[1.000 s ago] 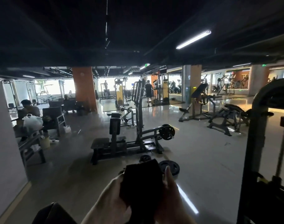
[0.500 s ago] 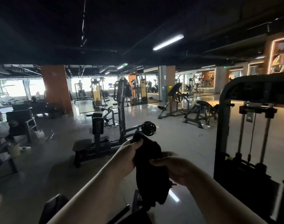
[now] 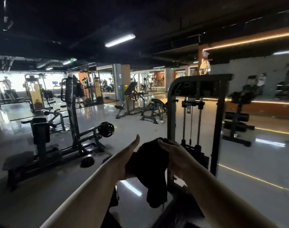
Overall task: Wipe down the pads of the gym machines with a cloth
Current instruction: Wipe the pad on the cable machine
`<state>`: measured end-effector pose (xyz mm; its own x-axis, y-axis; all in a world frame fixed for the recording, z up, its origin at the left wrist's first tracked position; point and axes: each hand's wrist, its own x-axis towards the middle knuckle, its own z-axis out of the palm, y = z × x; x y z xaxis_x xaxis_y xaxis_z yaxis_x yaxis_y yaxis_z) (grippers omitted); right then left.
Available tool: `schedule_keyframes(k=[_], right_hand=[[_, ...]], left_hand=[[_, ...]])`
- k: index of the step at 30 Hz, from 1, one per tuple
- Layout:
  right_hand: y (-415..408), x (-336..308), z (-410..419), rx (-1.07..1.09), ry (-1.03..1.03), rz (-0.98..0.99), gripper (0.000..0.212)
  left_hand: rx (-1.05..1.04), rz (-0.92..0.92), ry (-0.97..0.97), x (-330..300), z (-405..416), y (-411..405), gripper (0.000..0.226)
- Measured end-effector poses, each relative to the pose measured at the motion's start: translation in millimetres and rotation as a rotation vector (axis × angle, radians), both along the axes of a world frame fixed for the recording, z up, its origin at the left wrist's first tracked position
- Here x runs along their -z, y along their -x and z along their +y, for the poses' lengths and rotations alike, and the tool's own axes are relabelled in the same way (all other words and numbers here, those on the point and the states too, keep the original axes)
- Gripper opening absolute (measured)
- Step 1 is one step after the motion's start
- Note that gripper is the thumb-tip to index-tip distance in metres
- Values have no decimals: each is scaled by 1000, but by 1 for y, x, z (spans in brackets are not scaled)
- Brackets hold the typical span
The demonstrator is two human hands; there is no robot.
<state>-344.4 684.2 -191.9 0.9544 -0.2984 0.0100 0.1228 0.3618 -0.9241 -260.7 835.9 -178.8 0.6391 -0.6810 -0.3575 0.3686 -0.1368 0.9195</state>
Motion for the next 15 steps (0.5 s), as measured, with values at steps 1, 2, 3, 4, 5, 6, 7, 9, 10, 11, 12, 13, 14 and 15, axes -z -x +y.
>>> schedule_keyframes(k=[1,2,3,4,5,6,7,9,10,11,12,13,14,15], right_hand=[[3,2,-11,54,-12,32,22],[7,4,-22,99,-17,70,23],[11,6,-33,148,13,119,23],[14,10,-44,186,60,171,22],[19,14,-56,227,136,227,22],[25,17,-68,252,214,274,22],[31,20,-81,274,315,323,22],[44,25,-106,288,553,430,20],[50,27,-118,275,658,485,20],[54,27,-130,251,744,537,18],[59,27,-143,226,812,582,17],[63,27,-154,213,858,618,16],[67,26,-164,216,879,643,14],[73,24,-174,235,887,663,12]], left_hand=[[27,32,-42,6,-10,3,68],[29,56,-68,12,-21,6,63],[25,83,-50,19,-32,8,61],[21,85,-11,25,-45,11,68],[17,40,-4,32,-59,11,75],[21,-48,-31,38,-73,13,73],[32,-156,-94,42,-85,16,64],[54,-366,-225,51,-109,23,42],[71,-451,-272,54,-120,26,35],[89,-522,-302,55,-132,29,30],[109,-584,-322,55,-143,33,27],[141,-636,-335,55,-153,37,25],[182,-689,-345,55,-162,41,24],[228,-750,-369,55,-171,46,22]])
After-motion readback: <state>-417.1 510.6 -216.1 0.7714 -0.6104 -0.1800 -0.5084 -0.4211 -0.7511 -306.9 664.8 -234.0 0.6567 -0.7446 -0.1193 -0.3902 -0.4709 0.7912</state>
